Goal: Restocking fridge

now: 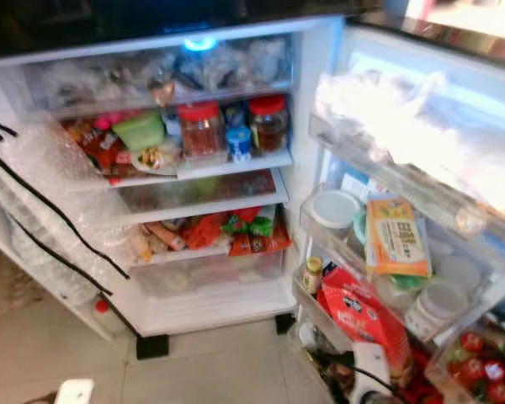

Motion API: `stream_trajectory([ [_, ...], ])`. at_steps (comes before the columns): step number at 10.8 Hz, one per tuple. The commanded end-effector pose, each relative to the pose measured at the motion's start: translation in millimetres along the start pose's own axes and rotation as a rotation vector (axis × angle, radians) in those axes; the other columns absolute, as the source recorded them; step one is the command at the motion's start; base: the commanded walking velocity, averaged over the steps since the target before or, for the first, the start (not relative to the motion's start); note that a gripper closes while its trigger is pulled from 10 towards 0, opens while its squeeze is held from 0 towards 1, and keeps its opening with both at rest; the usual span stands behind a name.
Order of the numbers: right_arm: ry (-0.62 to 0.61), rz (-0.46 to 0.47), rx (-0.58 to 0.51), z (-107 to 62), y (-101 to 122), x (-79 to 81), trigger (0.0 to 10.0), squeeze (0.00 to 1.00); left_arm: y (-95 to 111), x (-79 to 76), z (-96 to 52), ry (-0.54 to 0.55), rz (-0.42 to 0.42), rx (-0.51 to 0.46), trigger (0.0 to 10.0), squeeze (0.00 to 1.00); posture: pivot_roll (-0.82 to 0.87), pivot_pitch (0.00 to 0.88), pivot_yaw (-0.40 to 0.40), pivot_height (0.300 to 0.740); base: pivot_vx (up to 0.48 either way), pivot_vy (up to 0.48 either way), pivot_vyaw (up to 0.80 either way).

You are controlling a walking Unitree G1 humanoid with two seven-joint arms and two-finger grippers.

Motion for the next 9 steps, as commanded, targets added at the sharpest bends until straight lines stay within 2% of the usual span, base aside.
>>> stream_trajectory([
  [1,-0.011,-0.001,-0.027,-0.2,8,-3.2,10.0,0.0,4,10.5,-1.1,0.045,0.018,-0.044,10.0,0.0,-0.02,0.0,0.026,0.74,0.0,0.0,0.0],
  [2,-0.008,-0.001,-0.028,-0.2,9,-3.1,10.0,0.0,39,12.0,2.3,0.053,0.037,-0.183,10.0,0.0,-0.01,0.0,0.026,0.74,0.0,0.0,0.0],
  [3,-0.005,-0.004,-0.029,-0.2,10,-2.9,10.0,0.0,104,16.5,1.4,0.065,0.059,-0.408,10.0,0.0,-0.01,0.0,0.024,0.74,0.0,0.0,0.0],
  [4,0.004,-0.019,-0.031,-0.2,13,-2.9,10.0,0.0,152,15.3,-8.3,0.099,0.083,-0.594,10.0,0.0,0.01,0.0,0.013,0.74,0.0,0.0,0.0],
  [5,0.009,-0.033,-0.033,-0.2,16,-3.3,10.0,0.0,182,1.9,-23.9,0.056,0.02,-0.781,10.0,0.0,0.01,0.0,0.012,0.74,0.0,0.0,0.0],
  [6,0.012,-0.032,-0.038,-0.4,19,-3.9,10.0,0.0,194,-11.1,-35.5,0.004,-0.02,-0.883,10.0,0.0,0.0,0.0,0.01,0.74,0.0,0.0,0.0],
  [7,0.013,-0.031,-0.042,-0.4,21,-4.1,10.0,0.0,201,-21.1,-43.5,-0.031,-0.025,-0.935,10.0,0.0,0.0,0.0,0.008,0.74,0.0,0.0,0.0],
  [8,0.015,-0.033,-0.047,-0.3,25,-4.2,10.0,0.0,203,-36.3,-54.8,-0.08,0.01,-0.989,10.0,0.0,0.0,0.0,0.0,0.74,0.0,0.0,0.0],
  [9,0.018,-0.04,-0.05,-0.2,30,-4.1,10.0,0.0,203,-44.2,-60.9,-0.111,0.014,-1.011,10.0,0.0,0.0,0.0,-0.001,0.74,0.0,0.0,0.0],
])
Point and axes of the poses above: a point about 5 cm out from each wrist's last joint towards the gripper, its own z axis pointing out of the wrist towards the gripper, its own y axis along the axis of the wrist's last joint, x = y × z, the point moved 3 cm from there along z, pointing out of the wrist towards the gripper
